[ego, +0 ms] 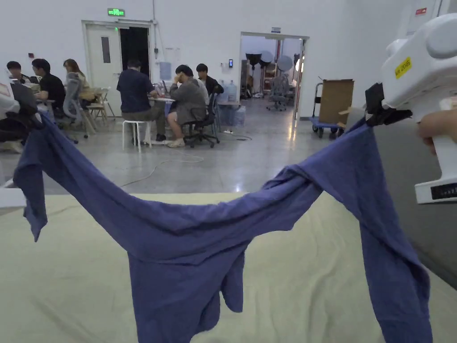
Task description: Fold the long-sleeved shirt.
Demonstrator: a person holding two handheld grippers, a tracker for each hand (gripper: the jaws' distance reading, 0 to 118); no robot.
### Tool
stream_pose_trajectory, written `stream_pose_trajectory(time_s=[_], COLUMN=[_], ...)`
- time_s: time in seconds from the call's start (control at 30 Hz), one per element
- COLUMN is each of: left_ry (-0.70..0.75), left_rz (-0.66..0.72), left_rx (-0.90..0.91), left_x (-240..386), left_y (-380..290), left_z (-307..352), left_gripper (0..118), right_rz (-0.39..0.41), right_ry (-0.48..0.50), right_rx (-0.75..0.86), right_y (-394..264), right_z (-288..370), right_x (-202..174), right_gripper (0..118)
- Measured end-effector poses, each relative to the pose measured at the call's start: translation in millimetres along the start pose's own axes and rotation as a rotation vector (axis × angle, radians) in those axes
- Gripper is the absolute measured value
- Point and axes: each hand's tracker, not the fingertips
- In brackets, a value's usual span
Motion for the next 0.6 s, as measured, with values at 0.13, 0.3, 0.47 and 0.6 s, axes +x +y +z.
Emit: stream_pose_trajectory(time_s=[0.13, 0.3, 0.47, 0.6], left_ry=[0.059, 0.084, 0.089, 0.086], left_rz=[-0.005, 0.027, 0.068, 0.042], left_rx=[0.023, 0.054, 0.065, 0.012], left_x=[-17, -15, -15, -22], left_y=[58, 89, 91, 63], left_z=[-36, -52, -65, -92], left_gripper=[0, 0, 0, 0], right_rz=[-0.044, -0.083, -0.122, -0.111], right_ry=[-0.004, -0.007, -0.005, -0.026], right_rx=[-0.015, 0.003, 0.019, -0.009], right_y=[44, 80, 91, 66], right_z=[-28, -50, -72, -102], right_x=[1, -8, -9, -4], right_gripper=[0, 0, 0, 0])
